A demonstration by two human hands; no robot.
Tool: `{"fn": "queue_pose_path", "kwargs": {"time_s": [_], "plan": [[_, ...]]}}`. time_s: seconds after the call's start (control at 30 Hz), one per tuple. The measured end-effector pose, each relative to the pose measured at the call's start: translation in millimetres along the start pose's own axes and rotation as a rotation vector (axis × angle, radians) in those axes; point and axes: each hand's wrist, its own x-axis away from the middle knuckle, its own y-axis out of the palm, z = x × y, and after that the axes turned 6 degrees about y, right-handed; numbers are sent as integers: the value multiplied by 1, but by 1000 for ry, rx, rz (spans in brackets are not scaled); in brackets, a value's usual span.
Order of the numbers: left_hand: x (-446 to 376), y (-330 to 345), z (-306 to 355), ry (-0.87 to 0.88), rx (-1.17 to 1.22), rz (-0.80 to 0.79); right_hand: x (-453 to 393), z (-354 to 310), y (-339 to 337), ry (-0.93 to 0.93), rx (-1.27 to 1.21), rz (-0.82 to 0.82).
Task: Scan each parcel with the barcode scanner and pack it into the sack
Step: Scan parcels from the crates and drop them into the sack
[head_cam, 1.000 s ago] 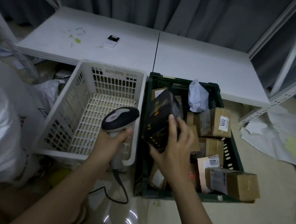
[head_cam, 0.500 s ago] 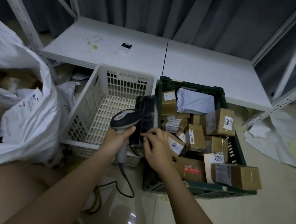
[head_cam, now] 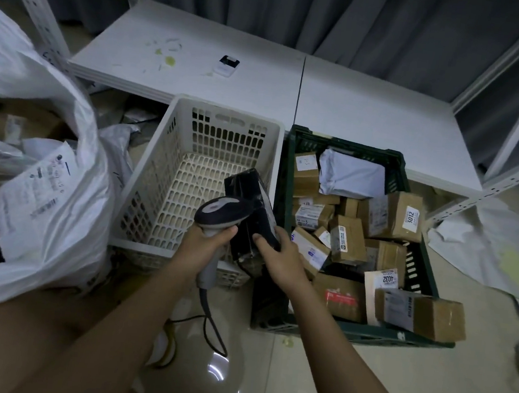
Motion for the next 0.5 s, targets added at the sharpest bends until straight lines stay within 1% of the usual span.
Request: {"fn": "queue_pose_path", "kwargs": {"time_s": [0.2, 0.27, 0.33, 0.37, 0.4, 0.47, 0.5], "plan": [[3, -9, -5, -58, -6, 65, 15, -6, 13, -42, 31, -43], [6, -12, -5, -59, 10, 82, 17, -9, 15, -84, -45, -9], [10, -14, 0, -16, 74, 112, 22, -12, 8, -183, -129, 43], [11, -15, 5, 4, 112, 133, 25, -13, 0, -265, -104, 80], [12, -17, 11, 20, 153, 150, 28, -12, -11, -357, -21, 131], [13, -22, 24, 46, 201, 180, 32, -7, -39, -525, 204, 225], [14, -23, 30, 65, 200, 191, 32, -3, -54, -574, 322, 243]]}}
